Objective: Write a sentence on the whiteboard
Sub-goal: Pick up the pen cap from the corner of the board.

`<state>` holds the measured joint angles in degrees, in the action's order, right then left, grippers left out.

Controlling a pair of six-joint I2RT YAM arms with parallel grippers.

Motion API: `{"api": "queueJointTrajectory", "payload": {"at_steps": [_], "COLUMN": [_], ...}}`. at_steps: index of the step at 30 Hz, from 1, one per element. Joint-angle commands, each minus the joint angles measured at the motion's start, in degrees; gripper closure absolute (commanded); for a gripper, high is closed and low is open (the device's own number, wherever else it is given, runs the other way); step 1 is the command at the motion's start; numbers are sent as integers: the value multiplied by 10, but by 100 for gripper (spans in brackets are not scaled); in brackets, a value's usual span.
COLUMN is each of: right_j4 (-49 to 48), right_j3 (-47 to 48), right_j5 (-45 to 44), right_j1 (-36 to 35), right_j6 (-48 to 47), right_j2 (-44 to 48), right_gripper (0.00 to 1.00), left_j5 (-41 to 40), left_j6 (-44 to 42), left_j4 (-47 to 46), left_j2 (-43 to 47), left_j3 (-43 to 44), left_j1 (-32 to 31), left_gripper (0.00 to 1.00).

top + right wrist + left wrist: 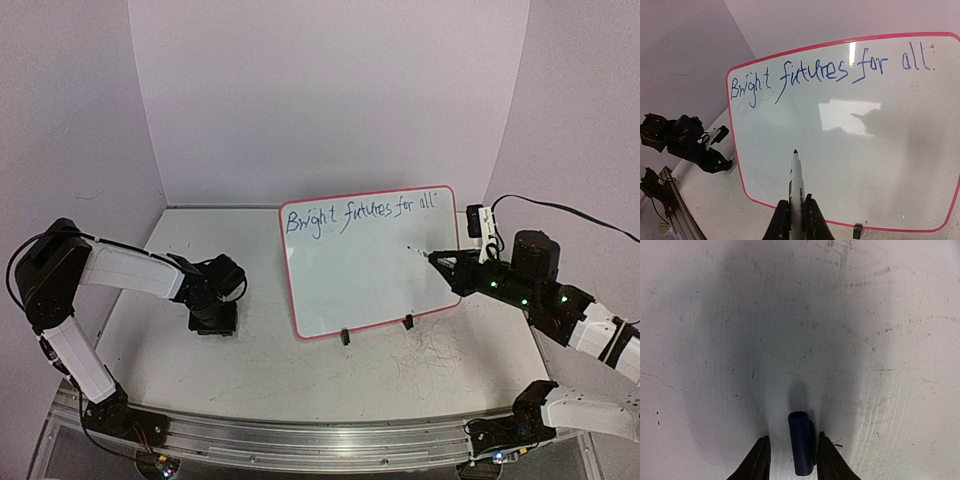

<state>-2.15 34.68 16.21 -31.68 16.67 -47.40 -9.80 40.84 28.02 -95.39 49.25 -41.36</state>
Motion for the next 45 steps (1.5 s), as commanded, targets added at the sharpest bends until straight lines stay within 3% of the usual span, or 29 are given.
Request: {"api": "queueJointTrajectory", "payload": {"at_steps": [1, 6, 16, 27, 36, 41, 45], "right_j4": [-26, -26, -25, -31, -27, -8, 18], "right_j3": [-1, -4, -7, -11, -7, 23, 59], "right_j5": [1, -1, -2, 1, 27, 131, 195], "right_j1": [-4, -5, -6, -10, -23, -46, -97], "right_j6": [3, 4, 8, 11, 8, -18, -47], "right_j2": [5, 8, 6, -19, -52, -121, -208], "right_gripper": [100, 100, 100, 100, 100, 100, 100], "left_j5": [12, -3, -28, -38, 0, 36, 44], "left_j6": [15, 17, 12, -7, -42, -105, -160], "left_j4": [-8, -2, -2, -8, -17, -36, -72], "left_j2": [-39, -48, -26, 54, 141, 196, 237], "left_j3": [7, 5, -4, -21, -36, -53, -79], "left_j1": [-18, -25, -27, -28, -39, -102, -194], "left_gripper": [69, 75, 100, 100, 100, 100, 100]}}
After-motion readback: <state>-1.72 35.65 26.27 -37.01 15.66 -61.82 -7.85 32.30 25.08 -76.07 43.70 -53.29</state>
